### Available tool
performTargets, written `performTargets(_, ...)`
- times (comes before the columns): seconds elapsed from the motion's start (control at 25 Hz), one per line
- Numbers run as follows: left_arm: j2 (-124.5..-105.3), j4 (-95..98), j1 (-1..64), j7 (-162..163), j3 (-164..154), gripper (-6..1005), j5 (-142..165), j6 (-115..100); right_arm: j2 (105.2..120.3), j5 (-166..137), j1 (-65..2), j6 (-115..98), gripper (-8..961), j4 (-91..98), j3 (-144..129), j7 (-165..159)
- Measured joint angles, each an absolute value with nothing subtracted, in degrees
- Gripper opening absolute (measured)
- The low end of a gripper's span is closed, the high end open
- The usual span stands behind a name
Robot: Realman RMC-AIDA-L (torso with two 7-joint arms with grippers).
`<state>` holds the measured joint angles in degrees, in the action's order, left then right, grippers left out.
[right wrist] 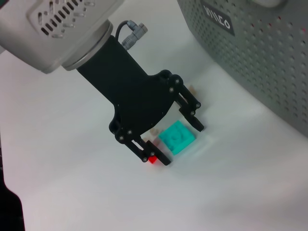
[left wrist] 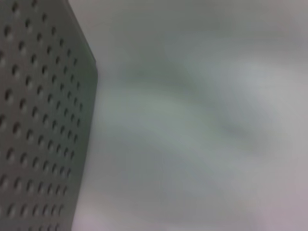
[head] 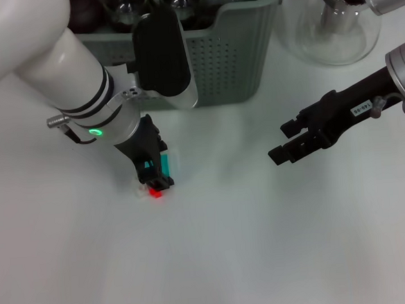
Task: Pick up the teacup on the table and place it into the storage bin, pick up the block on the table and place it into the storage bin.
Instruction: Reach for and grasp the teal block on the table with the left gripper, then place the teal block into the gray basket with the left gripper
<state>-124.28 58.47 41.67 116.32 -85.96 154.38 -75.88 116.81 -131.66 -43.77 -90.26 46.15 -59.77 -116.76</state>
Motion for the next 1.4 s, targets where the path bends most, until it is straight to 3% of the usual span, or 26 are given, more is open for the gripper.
performTargets(0.44, -124.28, 58.38, 41.66, 116.82, -85.50, 560, 154.43, -75.69, 116.81, -131.67, -43.77, -90.26, 777, 46.15, -59.77, -116.85)
performTargets(0.64, -124.31, 61.96, 40.70, 117.89, -84.84, 408, 153.72, -77.70, 116.80, -131.66, -43.74, -90.27, 778, 46.15, -59.77, -116.88)
performTargets(1.04, -124.13, 77.02, 36.85, 119.71, -59.71, 409, 128.18, -97.51, 116.34, -131.66, -43.74, -90.63, 778, 46.14, -59.71, -117.24)
performTargets(1.2, -122.97, 77.60, 38.09, 121.24, -48.35, 410, 116.71, -102.19, 116.33, -131.96, -43.75, -90.39, 777, 46.14, -59.63, -117.25)
performTargets(1.4, -119.48, 77.98, 41.55, 125.93, -45.50, 410, 112.74, -94.54, 116.17, -132.25, -43.88, -90.31, 777, 46.14, -59.34, -117.25)
